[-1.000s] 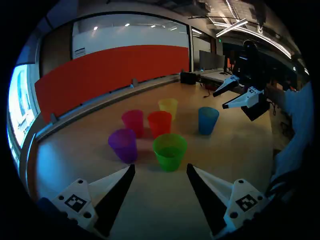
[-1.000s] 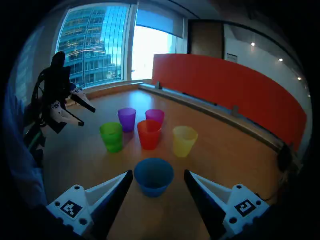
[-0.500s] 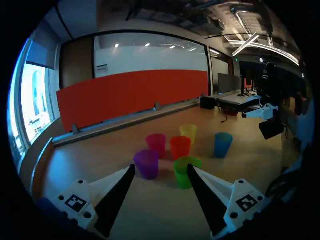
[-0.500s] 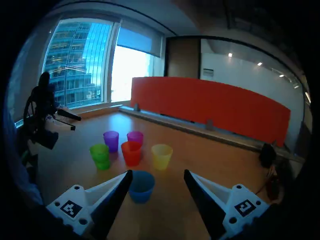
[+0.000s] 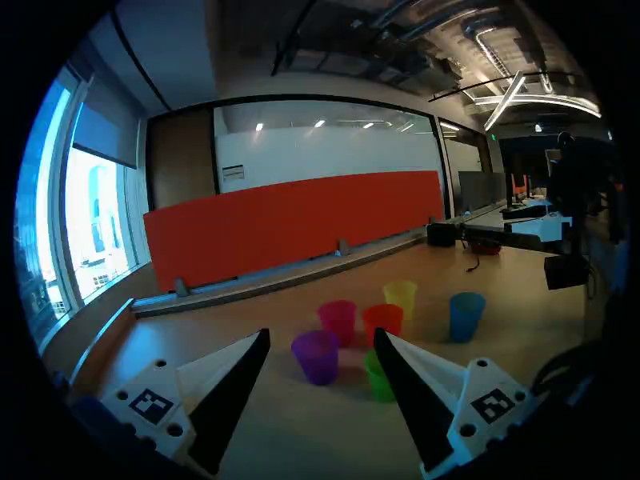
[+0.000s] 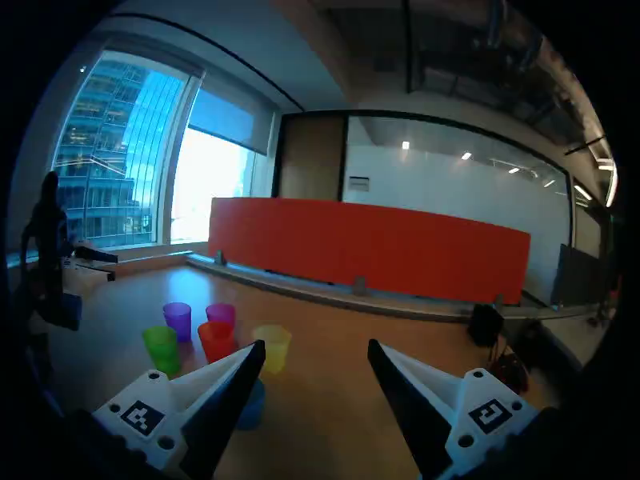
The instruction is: Pour water
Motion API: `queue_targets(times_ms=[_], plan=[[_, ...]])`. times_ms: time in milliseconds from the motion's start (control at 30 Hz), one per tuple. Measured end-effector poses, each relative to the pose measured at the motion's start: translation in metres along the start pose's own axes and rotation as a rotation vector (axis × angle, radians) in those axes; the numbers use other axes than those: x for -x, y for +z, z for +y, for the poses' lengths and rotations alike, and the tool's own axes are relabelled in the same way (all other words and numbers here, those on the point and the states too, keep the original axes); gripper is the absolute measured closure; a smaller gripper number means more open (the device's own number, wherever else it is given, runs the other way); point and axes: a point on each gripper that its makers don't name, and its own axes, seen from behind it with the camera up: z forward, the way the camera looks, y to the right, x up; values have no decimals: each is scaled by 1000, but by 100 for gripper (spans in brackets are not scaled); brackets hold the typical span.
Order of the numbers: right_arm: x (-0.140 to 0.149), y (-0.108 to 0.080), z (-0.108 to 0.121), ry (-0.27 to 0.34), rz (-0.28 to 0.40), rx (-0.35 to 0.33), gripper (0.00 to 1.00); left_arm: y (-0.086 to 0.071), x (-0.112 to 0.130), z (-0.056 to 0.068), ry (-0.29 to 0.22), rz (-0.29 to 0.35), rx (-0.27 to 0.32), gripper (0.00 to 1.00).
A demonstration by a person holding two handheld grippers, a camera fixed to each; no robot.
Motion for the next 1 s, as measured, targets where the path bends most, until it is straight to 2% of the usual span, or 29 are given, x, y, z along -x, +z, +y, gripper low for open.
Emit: queue_targets(times_ms=[200,500,733,1000], plan=[[-8,-6,8,27,62,76,1,-2,-13,1,2,63,-47,4],[-15,-12,23,82,146,182,1,-4,-15,-12,-14,110,-157,4],[-11,-12,31,63,169,249,1,-4,-10,-25,-25,128,-252,4],[-15,-14,40,62,190,314,1,3,-2,-29,-61,125,-287,4]])
